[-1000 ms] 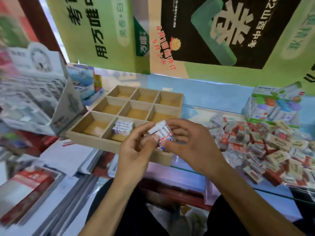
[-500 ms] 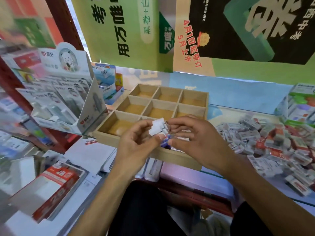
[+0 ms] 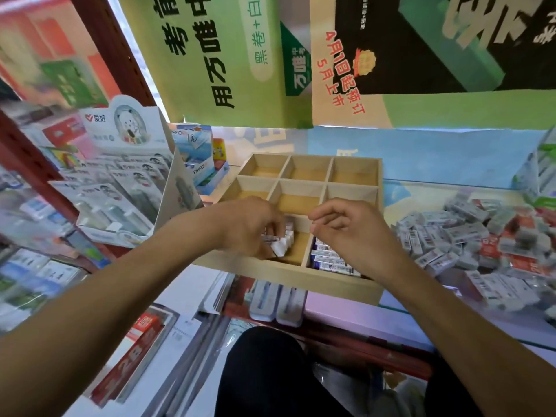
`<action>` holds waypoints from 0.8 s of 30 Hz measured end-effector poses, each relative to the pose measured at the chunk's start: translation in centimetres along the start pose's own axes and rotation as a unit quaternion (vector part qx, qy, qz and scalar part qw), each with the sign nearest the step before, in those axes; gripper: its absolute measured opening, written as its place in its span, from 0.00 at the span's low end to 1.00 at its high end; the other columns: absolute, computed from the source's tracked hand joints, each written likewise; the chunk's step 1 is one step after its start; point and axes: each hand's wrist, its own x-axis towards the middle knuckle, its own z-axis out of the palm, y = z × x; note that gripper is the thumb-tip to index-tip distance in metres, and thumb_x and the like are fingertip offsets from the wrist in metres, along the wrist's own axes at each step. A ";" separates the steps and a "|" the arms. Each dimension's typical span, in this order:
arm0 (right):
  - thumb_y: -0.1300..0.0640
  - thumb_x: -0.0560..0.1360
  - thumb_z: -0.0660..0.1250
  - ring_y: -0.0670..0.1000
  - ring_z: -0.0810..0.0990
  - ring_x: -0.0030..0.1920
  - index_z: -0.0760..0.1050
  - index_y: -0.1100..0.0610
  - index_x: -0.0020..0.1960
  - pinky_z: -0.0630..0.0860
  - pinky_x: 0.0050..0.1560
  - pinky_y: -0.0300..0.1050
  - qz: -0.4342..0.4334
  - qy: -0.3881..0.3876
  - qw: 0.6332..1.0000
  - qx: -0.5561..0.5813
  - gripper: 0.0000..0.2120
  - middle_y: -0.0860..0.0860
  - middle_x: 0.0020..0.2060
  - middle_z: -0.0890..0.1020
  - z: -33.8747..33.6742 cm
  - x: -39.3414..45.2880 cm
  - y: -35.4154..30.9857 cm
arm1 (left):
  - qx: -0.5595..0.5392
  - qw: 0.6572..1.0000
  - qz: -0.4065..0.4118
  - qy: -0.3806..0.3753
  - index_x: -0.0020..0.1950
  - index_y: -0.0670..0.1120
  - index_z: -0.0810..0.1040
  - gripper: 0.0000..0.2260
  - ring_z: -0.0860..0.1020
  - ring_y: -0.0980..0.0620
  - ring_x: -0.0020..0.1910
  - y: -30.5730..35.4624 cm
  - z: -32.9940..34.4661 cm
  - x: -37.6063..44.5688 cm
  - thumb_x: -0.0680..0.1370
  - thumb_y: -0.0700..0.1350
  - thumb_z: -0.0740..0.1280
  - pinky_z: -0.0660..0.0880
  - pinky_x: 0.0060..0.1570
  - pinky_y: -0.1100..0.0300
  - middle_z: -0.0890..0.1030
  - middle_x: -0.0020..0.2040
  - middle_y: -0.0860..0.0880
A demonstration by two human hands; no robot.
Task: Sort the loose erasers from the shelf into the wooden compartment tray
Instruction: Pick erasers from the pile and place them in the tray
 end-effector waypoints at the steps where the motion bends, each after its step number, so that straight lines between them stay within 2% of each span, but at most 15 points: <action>1: 0.61 0.73 0.71 0.39 0.80 0.37 0.82 0.53 0.48 0.73 0.38 0.28 -0.001 0.002 1.000 -0.004 0.05 0.43 0.37 0.82 -0.1 0.0 0.0 | 0.019 1.000 0.003 -0.004 0.59 0.51 0.77 0.18 0.75 0.52 0.54 0.2 0.0 0.3 0.71 0.49 0.74 0.75 0.54 0.56 0.78 0.56 0.53; 4: 0.61 0.73 0.71 0.38 0.80 0.38 0.82 0.52 0.47 0.74 0.41 0.27 -0.014 0.003 0.999 -0.036 0.06 0.42 0.37 0.81 -0.1 -0.2 0.2 | 0.064 0.998 0.004 0.004 0.59 0.52 0.75 0.19 0.75 0.51 0.55 0.2 0.3 0.7 0.71 0.51 0.75 0.76 0.53 0.52 0.76 0.56 0.53; 6: 0.61 0.72 0.71 0.39 0.79 0.39 0.82 0.52 0.47 0.75 0.43 0.29 -0.028 -0.002 0.998 -0.064 0.06 0.41 0.38 0.80 -0.2 -0.3 0.4 | 0.065 0.998 0.000 0.013 0.58 0.52 0.74 0.20 0.75 0.51 0.53 -0.1 0.6 0.7 0.70 0.51 0.76 0.75 0.52 0.54 0.76 0.55 0.53; 10: 0.61 0.72 0.71 0.42 0.79 0.40 0.82 0.52 0.48 0.75 0.43 0.32 -0.053 -0.014 0.992 -0.110 0.07 0.43 0.39 0.81 -0.8 -0.8 0.4 | -0.054 0.998 -0.015 0.023 0.56 0.53 0.75 0.18 0.75 0.55 0.49 -0.9 0.5 0.0 0.69 0.48 0.77 0.74 0.49 0.59 0.77 0.50 0.55; 12: 0.62 0.72 0.72 0.42 0.78 0.40 0.82 0.53 0.47 0.75 0.43 0.32 -0.064 -0.013 0.991 -0.115 0.07 0.43 0.39 0.80 -1.3 -1.2 0.2 | -0.127 0.990 -0.016 0.060 0.56 0.53 0.76 0.16 0.76 0.57 0.48 -0.8 0.5 -0.8 0.71 0.46 0.76 0.74 0.48 0.64 0.78 0.49 0.55; 15: 0.62 0.71 0.72 0.42 0.78 0.41 0.82 0.53 0.47 0.75 0.43 0.33 -0.074 -0.012 0.990 -0.119 0.07 0.43 0.39 0.81 -2.1 -1.8 -0.1 | -0.258 0.948 0.000 0.185 0.52 0.51 0.80 0.11 0.77 0.59 0.44 1.1 1.1 -1.7 0.72 0.41 0.74 0.72 0.44 0.70 0.81 0.46 0.55; 17: 0.63 0.71 0.72 0.42 0.78 0.40 0.82 0.52 0.47 0.75 0.43 0.34 -0.078 -0.003 0.990 -0.118 0.08 0.44 0.40 0.81 -3.0 -2.4 -0.3 | -0.334 0.911 0.014 0.240 0.49 0.49 0.81 0.08 0.79 0.59 0.42 3.6 1.8 -1.6 0.73 0.38 0.73 0.72 0.43 0.70 0.82 0.43 0.53; 21: 0.66 0.69 0.73 0.42 0.79 0.42 0.82 0.55 0.47 0.72 0.42 0.27 -0.077 0.032 0.991 -0.105 0.09 0.43 0.39 0.81 -6.1 -3.9 -0.2 | -0.430 0.859 0.066 0.269 0.49 0.45 0.82 0.07 0.80 0.50 0.41 9.1 2.9 0.1 0.73 0.35 0.70 0.76 0.43 0.62 0.83 0.41 0.48; 24: 0.66 0.70 0.73 0.42 0.79 0.41 0.82 0.54 0.46 0.74 0.42 0.28 -0.060 0.071 0.989 -0.114 0.08 0.42 0.38 0.81 -9.7 -5.8 1.0 | -0.470 0.830 0.086 0.286 0.46 0.47 0.81 0.09 0.80 0.50 0.37 13.1 3.1 2.1 0.74 0.34 0.68 0.76 0.38 0.60 0.83 0.39 0.47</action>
